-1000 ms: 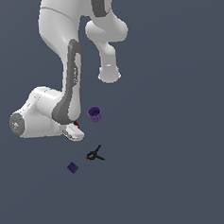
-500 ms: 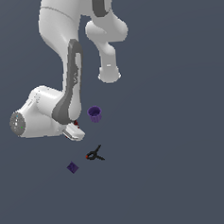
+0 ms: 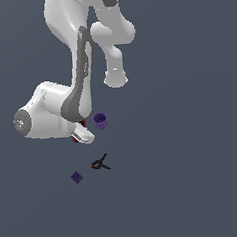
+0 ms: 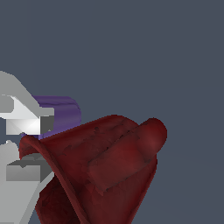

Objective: Pick up a designated object from a clutter of objects.

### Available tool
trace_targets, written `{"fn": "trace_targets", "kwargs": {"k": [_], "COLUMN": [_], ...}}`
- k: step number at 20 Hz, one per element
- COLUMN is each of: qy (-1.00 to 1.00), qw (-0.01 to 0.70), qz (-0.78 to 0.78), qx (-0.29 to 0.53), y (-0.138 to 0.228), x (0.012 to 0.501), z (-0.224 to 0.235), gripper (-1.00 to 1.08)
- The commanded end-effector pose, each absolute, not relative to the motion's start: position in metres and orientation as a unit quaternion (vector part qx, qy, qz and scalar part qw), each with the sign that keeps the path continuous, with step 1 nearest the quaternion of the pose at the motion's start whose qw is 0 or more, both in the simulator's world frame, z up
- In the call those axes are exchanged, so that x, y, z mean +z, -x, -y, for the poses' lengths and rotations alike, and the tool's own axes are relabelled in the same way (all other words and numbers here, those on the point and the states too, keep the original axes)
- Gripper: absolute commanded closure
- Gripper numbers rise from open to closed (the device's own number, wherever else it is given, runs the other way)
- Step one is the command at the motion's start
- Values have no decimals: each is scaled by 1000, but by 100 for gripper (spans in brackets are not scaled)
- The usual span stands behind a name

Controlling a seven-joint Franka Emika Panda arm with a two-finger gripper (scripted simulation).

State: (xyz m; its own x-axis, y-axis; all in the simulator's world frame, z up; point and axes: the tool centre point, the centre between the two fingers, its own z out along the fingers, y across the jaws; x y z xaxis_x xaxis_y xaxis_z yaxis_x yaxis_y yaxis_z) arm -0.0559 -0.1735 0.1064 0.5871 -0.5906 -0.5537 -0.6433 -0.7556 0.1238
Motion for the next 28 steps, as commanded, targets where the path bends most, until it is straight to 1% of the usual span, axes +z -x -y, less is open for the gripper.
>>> {"fn": "trace_targets", "kwargs": {"k": [1, 8, 28], "qy": [890, 890, 891], "qw": [45, 44, 43], "qz": [-346, -346, -345], "qx": [292, 293, 293], "y": [58, 69, 104], "x": [121, 177, 371], "z": [161, 111, -59], "gripper": [108, 108, 108]}}
